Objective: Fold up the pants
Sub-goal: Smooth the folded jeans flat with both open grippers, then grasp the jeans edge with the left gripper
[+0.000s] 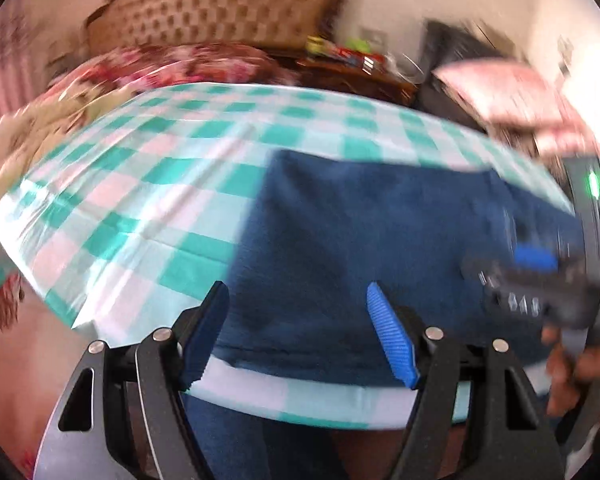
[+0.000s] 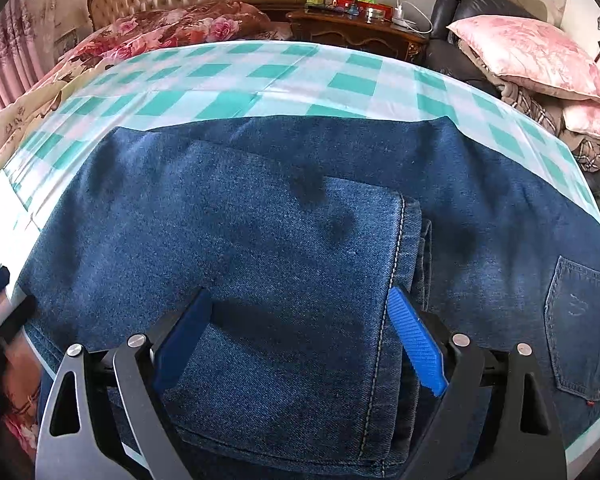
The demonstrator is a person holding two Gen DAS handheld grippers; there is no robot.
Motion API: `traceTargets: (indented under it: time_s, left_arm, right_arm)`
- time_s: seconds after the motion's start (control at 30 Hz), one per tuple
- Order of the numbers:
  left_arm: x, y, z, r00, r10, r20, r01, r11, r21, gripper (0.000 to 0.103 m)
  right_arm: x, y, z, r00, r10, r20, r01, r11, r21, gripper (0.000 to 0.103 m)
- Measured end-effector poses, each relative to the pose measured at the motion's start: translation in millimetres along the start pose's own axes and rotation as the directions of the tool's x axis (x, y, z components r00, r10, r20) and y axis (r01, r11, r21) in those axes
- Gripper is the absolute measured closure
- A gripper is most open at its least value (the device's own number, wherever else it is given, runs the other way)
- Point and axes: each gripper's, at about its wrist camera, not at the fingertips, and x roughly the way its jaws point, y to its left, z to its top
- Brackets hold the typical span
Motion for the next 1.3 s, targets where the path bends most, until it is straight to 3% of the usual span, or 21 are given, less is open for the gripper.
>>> traceTargets:
  time_s: [0.1,0.23,0.33,0.6,0.73,0.87,0.93,1.03,1.13,1.3]
  left_arm:
    - [9,21,4,0.999,0.012,-0.035,-0.014,0.999,-0.043,0.033]
    - [28,35,-8,0.993,-0.022,-0.112,0.014,0.997,-0.075,0.048]
    - [25,32,-9,0.994,-0.031,-0.100,0.024,0.997,-0.067,0.056]
    - [25,30,-15,0.996,-0.036,-0.083,0.032,0.998,-0.052,0.056]
    - [26,31,-15,0.996,-0.045,-0.072,0.041,0.998,-0.050,0.056]
    - [26,32,-17,0.997,-0.048,-0.064,0.044,0.998,-0.052,0.056]
    - [25,32,-16,0.997,-0.051,-0.064,0.047,0.998,-0.052,0.056]
    - [14,35,-12,0.999,-0.040,-0.022,0.039,0.999,-0.036,0.053]
    - [5,33,5,1.000,-0.024,0.018,0.024,0.999,0.028,0.053]
    - [24,52,23,0.995,-0.092,-0.026,0.089,0.993,-0.073,0.053]
  right_arm:
    - [1,-1,-1,1.000,0.003,0.002,-0.003,1.000,-0.001,0.017]
    - [1,-1,-1,1.000,0.003,0.002,-0.003,1.000,-0.003,0.016]
    - [0,-1,-1,1.000,0.003,0.002,-0.003,1.000,-0.004,0.016]
    - [-3,-5,5,1.000,0.011,-0.016,-0.011,1.000,0.011,0.016]
    - [-18,1,27,0.995,0.093,0.034,-0.094,0.995,0.023,0.016]
    - [-16,28,56,0.989,0.139,0.057,-0.137,0.990,-0.032,0.027]
    - [2,41,71,0.989,0.141,0.033,-0.140,0.989,-0.039,0.044]
    - [30,47,78,0.995,0.093,-0.025,-0.093,0.995,-0.031,0.060]
    - [38,52,73,0.998,0.060,-0.017,-0.061,0.997,-0.058,0.060]
    - [37,53,72,0.999,0.045,-0.012,-0.045,0.997,-0.057,0.060]
